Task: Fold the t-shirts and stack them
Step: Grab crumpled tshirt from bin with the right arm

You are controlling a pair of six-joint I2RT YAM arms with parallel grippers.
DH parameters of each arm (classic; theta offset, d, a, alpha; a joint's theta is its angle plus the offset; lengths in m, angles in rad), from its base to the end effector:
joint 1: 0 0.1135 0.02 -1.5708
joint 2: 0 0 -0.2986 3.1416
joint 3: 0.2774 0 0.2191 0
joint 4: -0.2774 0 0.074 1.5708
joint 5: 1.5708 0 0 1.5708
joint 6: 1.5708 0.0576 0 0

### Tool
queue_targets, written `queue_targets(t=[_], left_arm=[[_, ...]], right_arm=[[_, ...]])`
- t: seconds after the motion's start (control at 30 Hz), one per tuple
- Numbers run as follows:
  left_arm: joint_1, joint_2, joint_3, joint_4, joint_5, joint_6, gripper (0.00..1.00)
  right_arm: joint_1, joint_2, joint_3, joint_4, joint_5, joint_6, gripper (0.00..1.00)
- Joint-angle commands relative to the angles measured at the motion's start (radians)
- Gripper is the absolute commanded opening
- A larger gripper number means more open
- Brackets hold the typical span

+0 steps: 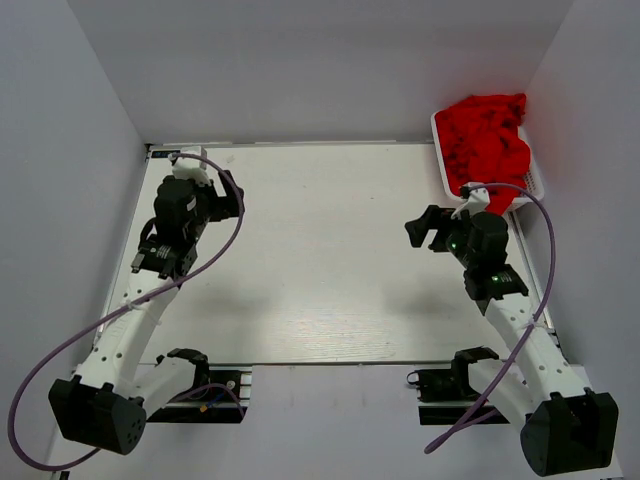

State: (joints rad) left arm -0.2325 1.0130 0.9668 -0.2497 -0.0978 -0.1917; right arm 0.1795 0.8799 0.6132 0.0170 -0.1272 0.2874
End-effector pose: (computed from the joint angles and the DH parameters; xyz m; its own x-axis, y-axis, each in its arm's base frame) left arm 0.1967 -0.0408 0.3788 -0.3049 -0.1226 -0.9444 0.0818 0.9846 -0.1543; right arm 0.1717 0.0386 0.3136 -0.3176 0.2281 -0.9204 -0.2169 0.9274 0.3047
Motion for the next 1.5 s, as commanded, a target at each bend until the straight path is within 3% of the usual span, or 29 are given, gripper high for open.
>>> queue_targets(t=[0.0,0.1,0.2,0.23,0.3,0.4,0.57,0.7,0.83,0.93,1.07,1.13,1.27,1.37,1.4,1.43,1.47], left_arm=[[0.007,-0.086,0.009,-0.053,-0.057,-0.165,1.0],[0.007,-0.158,-0.078,0.073,0.0,-0.097,1.0],[0.007,-0.145,-0.067,0.053,-0.01,-0.097,1.0],[0.007,-0.111,-0.05,0.037,-0.01,-0.097,1.0],[0.007,-0.067,0.022,-0.041,-0.019,-0.097,1.0],[0.007,0.01,0.07,-0.108,-0.054,-0.097,1.0],[0.007,0.042,0.059,-0.062,-0.057,-0.109,1.0],[0.007,0.064,0.059,-0.049,-0.08,-0.098,1.0],[0.007,0.114,0.098,-0.059,-0.089,-0.077,1.0],[0.007,0.153,0.108,-0.059,-0.089,-0.068,1.0],[0.007,0.209,0.128,-0.079,-0.089,-0.058,1.0],[0.007,0.245,0.148,-0.089,-0.089,-0.058,1.0],[0.007,0.298,0.167,-0.089,-0.079,-0.049,1.0],[0.007,0.323,0.176,-0.089,-0.068,-0.049,1.0],[0.007,0.335,0.176,-0.089,-0.068,-0.049,1.0],[0.007,0.335,0.187,-0.089,-0.068,-0.049,1.0],[0.007,0.348,0.196,-0.089,-0.068,-0.049,1.0]], right_arm=[[0.002,0.002,0.075,-0.008,-0.015,-0.004,0.9],[-0.002,0.028,0.108,-0.015,0.017,-0.028,0.9],[-0.002,0.082,0.135,0.003,0.112,-0.047,0.9],[-0.005,0.094,0.158,0.001,0.232,-0.045,0.9],[-0.008,0.17,0.224,-0.014,0.308,-0.06,0.9],[-0.014,0.272,0.371,-0.067,0.337,-0.137,0.9],[-0.061,0.56,0.704,-0.258,0.464,-0.172,0.9],[-0.12,0.75,0.913,-0.333,0.509,-0.174,0.9],[-0.205,0.953,1.097,-0.396,0.466,-0.166,0.89],[-0.247,1.161,1.332,-0.497,0.42,-0.169,0.88],[-0.282,1.307,1.514,-0.522,0.414,-0.197,0.84],[-0.299,1.35,1.559,-0.514,0.394,-0.198,0.73],[-0.318,1.403,1.548,-0.488,0.301,-0.212,0.73],[-0.325,1.429,1.51,-0.453,0.236,-0.234,0.65],[-0.325,1.432,1.508,-0.454,0.23,-0.232,0.6],[-0.327,1.435,1.511,-0.454,0.233,-0.231,0.4],[-0.327,1.436,1.511,-0.448,0.23,-0.229,0.31]])
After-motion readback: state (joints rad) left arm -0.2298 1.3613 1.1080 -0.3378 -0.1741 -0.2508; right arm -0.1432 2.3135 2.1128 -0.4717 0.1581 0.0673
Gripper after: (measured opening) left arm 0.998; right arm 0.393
